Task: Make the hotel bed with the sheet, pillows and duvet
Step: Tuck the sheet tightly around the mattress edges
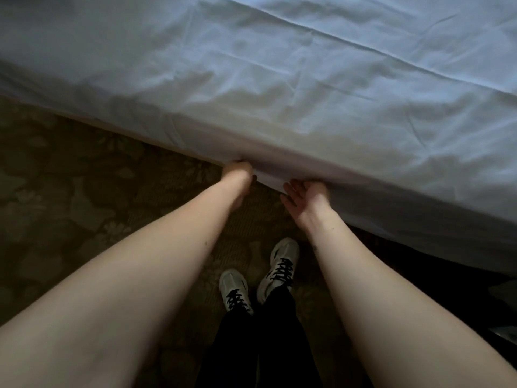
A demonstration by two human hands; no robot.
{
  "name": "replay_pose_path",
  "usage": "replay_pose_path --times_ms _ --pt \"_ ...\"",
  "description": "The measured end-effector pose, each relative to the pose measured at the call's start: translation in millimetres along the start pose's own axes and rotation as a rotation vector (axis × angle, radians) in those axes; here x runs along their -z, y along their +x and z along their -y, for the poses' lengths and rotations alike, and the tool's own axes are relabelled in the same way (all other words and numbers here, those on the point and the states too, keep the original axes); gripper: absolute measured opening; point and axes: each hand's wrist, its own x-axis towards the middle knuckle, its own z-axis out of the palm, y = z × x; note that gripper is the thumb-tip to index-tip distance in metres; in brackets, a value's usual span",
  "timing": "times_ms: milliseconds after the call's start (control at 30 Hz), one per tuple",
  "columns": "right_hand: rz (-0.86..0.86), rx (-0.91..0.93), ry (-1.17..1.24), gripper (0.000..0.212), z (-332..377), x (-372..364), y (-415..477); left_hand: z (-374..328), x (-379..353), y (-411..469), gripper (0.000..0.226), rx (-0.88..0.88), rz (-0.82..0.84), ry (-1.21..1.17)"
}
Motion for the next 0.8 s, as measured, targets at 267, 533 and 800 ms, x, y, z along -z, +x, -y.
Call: replay_pose_path --times_ms 267,533,800 --pt "-0.013 -0.051 0.263 0.041 -3.5 4.3 32.8 0.2 -11.1 16.7 0.033 0.116 0.012 -0.446" --pt "-0.065 -0.062 0.542 0.049 -7.4 20.1 62.6 15.7 -13.8 49.2 0.053 0.190 0.131 -0.781" --pt "-0.033 -0.058 0.767 0.053 -4.2 21.7 73.8 6.5 -24.1 57.2 0.051 0.143 0.107 -0.949"
